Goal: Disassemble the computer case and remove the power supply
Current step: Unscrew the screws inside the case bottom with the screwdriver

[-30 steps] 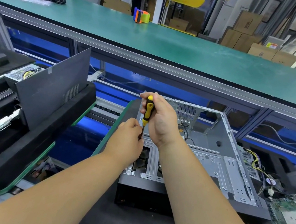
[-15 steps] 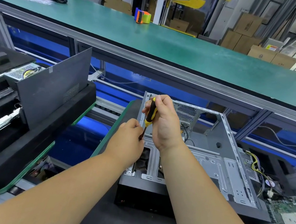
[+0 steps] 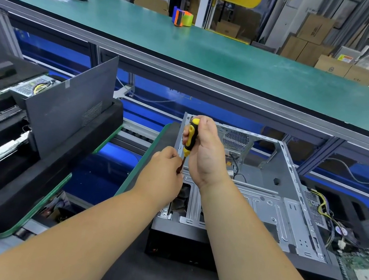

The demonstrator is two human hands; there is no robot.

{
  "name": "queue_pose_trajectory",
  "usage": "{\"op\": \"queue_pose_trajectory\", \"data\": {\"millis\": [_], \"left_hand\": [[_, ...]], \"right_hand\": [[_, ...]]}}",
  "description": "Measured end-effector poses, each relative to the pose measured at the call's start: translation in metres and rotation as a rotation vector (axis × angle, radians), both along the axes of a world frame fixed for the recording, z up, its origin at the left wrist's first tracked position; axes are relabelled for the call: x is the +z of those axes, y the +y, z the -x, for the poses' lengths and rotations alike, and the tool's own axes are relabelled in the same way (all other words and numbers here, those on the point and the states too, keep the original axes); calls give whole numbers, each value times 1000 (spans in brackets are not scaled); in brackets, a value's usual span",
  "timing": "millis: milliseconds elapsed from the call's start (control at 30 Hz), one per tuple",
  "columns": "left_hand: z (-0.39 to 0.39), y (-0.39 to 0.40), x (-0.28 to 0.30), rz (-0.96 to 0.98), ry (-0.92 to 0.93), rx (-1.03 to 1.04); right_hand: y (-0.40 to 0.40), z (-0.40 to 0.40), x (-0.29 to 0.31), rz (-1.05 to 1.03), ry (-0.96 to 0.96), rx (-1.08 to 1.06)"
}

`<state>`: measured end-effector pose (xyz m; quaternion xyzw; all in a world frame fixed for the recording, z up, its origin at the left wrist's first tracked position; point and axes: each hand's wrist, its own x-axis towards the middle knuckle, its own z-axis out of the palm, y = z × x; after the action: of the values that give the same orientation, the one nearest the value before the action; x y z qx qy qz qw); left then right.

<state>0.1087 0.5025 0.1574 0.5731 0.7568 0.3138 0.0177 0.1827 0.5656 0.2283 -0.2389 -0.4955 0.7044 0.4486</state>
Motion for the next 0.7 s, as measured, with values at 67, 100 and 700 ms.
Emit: {"op": "queue_pose_trajectory", "data": {"millis": [67, 100, 700], "left_hand": [[0, 0, 0, 1, 0, 5], [0, 0, 0, 3, 0, 7], [-1, 0, 2, 3, -4, 9]], "right_hand": [[-2, 0, 2, 10, 5, 2], [-3, 0, 2, 20, 5, 11], [-2, -1, 1, -14, -39, 2]]}}
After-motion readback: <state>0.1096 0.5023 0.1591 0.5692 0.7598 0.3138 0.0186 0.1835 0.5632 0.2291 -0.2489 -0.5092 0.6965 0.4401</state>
